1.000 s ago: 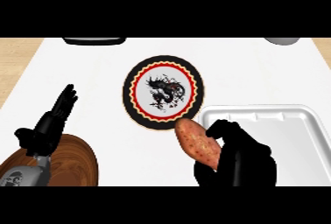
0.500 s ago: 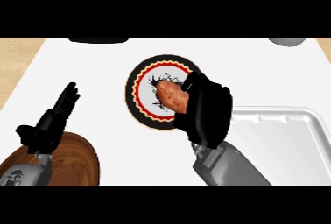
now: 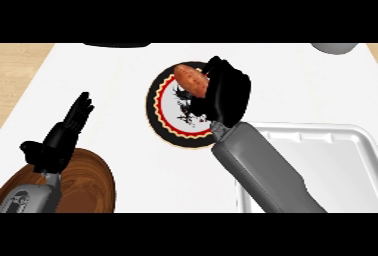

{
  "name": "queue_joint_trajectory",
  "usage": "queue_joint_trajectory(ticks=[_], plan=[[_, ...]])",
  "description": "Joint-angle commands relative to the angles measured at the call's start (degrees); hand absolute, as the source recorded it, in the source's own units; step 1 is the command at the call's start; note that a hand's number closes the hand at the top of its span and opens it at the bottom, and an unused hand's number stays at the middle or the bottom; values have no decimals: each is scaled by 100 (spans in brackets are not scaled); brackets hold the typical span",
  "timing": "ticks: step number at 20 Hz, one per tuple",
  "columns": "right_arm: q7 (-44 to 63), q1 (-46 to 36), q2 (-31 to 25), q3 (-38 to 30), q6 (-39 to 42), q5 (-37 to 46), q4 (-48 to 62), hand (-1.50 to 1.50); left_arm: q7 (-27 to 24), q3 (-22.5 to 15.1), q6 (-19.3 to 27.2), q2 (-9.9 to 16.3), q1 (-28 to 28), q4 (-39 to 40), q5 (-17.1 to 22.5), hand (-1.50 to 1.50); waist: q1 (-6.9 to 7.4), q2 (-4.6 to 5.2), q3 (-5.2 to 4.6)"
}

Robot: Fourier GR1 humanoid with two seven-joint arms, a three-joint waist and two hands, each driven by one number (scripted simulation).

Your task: Pick the sweet potato from the tray and place it in the plate

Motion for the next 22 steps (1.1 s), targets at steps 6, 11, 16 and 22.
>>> queue_joint_trajectory(ticks=[6, 11, 16, 22], plan=[[871, -425, 39, -222, -1698, -733, 1456, -150, 24, -93, -116, -111, 212, 86, 17, 0, 83, 29, -71], [452, -619, 38, -526, -2865, -867, 1497, -150, -69, -91, -105, -127, 190, 153, -46, 0, 16, 17, -69], [214, -153, 39, -575, -4110, -944, 1261, -150, 139, -95, 141, -229, 259, -29, -91, 0, -118, -23, -63], [-865, 1419, 40, -269, -4953, -1580, -98, -150, -47, -4, 217, -277, 363, 148, -90, 0, -402, -53, -59]])
